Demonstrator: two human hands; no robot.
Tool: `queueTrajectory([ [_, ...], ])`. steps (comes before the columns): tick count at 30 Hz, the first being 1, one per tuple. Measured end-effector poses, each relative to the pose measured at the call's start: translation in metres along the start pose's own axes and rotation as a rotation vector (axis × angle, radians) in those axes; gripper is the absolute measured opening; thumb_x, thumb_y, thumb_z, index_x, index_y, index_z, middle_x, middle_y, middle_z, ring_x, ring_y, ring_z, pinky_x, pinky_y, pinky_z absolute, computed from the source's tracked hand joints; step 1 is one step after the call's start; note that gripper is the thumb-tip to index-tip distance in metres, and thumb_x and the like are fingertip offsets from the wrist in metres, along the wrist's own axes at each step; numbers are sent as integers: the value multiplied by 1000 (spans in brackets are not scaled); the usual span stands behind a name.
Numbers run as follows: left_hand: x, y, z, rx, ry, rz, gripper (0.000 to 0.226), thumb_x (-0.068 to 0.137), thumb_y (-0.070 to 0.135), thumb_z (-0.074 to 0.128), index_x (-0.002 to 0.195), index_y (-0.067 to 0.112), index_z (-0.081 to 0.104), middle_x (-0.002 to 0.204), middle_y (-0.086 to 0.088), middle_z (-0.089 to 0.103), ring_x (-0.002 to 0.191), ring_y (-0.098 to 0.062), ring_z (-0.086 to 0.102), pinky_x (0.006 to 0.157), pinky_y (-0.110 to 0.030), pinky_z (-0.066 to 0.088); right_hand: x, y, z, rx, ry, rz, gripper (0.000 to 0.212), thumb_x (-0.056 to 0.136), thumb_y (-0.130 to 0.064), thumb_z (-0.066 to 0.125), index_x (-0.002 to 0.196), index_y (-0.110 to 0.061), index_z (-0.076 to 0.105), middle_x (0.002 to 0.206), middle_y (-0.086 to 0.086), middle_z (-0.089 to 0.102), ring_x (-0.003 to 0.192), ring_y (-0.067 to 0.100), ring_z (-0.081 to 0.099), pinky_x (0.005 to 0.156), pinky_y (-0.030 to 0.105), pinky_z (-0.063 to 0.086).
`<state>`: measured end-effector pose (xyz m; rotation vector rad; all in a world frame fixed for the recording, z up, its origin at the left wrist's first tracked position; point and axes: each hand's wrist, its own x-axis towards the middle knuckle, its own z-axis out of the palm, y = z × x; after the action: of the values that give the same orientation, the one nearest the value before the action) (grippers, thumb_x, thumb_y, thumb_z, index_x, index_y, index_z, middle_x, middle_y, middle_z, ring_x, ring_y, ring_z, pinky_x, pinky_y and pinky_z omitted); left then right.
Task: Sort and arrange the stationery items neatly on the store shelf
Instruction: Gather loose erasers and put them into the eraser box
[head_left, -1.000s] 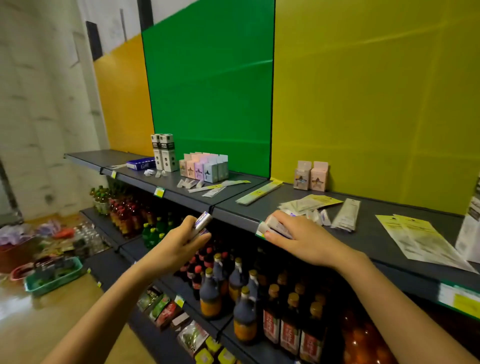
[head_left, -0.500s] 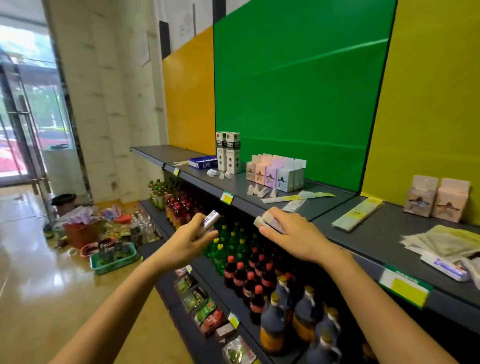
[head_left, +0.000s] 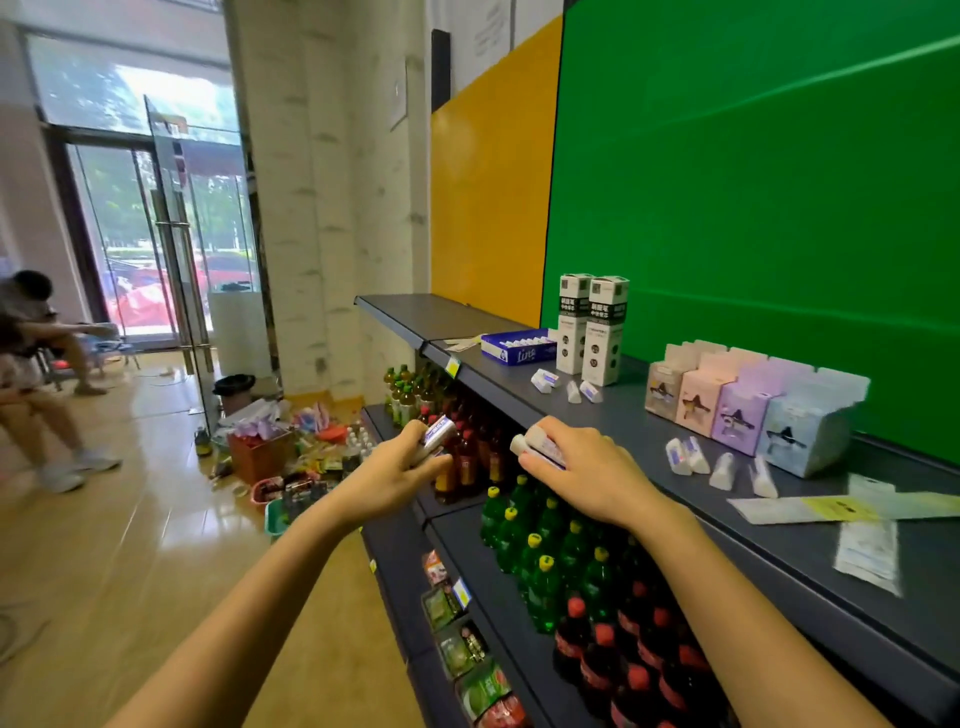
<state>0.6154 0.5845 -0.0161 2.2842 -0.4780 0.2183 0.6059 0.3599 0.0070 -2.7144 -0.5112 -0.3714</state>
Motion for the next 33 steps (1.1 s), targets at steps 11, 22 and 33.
queueTrajectory([
  [11,133,-150,-79,7,-101,55,24,93,28,47,93,6,38,70,2,43,55,-9,39,51,-21,38,181,-19,72,-43,19,128,31,91,-52,38,100,-22,42,110,12,61,102,34,55,76,39,41],
  [22,291,-217,-116,-3,-235,236,17,94,27,47,86,16,37,67,3,41,49,-5,36,47,-18,33,325,16,81,-105,62,277,30,93,-46,37,89,-17,40,83,7,49,80,29,50,65,37,38],
  [33,464,-227,-87,-91,-274,432,23,94,31,46,93,8,40,67,2,41,55,-11,34,48,-17,31,429,84,57,-282,25,461,34,94,-46,33,91,-12,37,90,14,53,78,26,48,66,32,33],
])
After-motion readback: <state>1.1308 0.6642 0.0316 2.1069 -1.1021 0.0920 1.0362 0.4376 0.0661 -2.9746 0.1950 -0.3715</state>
